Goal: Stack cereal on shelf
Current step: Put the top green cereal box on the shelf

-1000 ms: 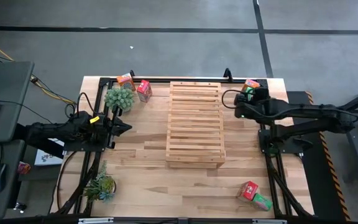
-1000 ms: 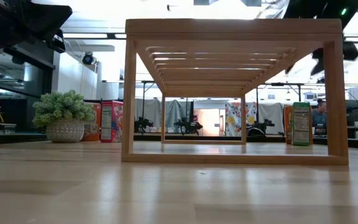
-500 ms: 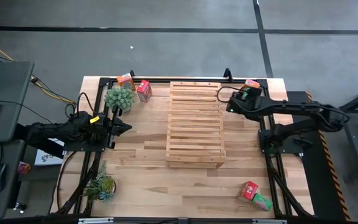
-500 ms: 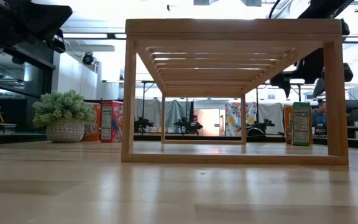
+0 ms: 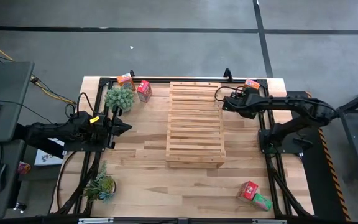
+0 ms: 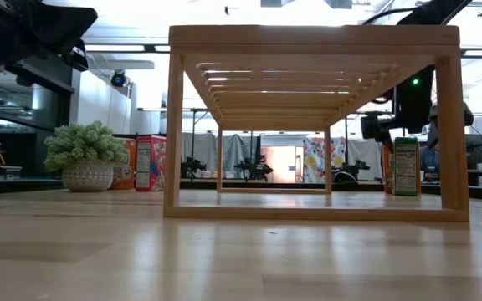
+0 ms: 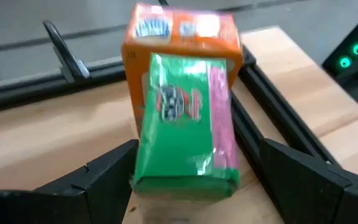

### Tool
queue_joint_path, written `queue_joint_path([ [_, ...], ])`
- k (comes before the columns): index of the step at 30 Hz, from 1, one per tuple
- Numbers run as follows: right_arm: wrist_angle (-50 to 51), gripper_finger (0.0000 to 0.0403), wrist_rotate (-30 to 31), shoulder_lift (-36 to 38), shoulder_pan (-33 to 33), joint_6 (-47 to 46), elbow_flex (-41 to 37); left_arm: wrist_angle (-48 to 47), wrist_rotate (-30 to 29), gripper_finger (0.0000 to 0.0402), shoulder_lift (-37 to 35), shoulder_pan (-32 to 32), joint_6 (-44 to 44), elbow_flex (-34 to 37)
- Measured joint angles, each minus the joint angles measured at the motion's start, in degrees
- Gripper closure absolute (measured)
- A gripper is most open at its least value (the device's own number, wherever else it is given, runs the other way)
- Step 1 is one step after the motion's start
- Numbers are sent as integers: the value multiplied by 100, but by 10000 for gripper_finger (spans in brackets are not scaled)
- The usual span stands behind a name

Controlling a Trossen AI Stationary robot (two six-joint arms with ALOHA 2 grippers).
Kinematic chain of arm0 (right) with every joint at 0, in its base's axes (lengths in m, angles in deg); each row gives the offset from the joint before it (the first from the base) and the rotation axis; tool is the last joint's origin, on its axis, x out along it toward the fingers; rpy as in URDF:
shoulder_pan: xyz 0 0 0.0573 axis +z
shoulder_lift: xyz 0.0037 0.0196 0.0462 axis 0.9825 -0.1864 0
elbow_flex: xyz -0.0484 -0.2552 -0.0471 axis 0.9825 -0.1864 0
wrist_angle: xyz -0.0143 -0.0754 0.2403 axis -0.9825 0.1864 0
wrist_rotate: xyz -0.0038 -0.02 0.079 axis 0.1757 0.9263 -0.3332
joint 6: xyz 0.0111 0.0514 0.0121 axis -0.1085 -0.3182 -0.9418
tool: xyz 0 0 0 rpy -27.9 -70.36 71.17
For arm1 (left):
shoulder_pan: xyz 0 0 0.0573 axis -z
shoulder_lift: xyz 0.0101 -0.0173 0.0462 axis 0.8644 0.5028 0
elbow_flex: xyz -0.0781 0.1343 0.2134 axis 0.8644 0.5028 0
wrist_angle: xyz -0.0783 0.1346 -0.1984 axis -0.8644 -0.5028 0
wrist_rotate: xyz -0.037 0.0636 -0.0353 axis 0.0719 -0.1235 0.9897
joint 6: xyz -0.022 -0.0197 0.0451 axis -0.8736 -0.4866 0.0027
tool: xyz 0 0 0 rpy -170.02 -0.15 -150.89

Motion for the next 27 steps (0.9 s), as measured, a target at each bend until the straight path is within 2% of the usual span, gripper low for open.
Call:
queue_joint_path([
  [6,-234,82,-246,-253,-107,493,4,0,1,401,0,0,0,0],
  [21,-567,90,-130,-302,-165,377,4,0,-1,401,1,0,0,0],
  [24,-585,106,-130,-302,-165,373,4,0,1,401,0,0,0,0],
  [27,-599,142,-131,-302,-165,371,4,0,1,401,1,0,0,0],
])
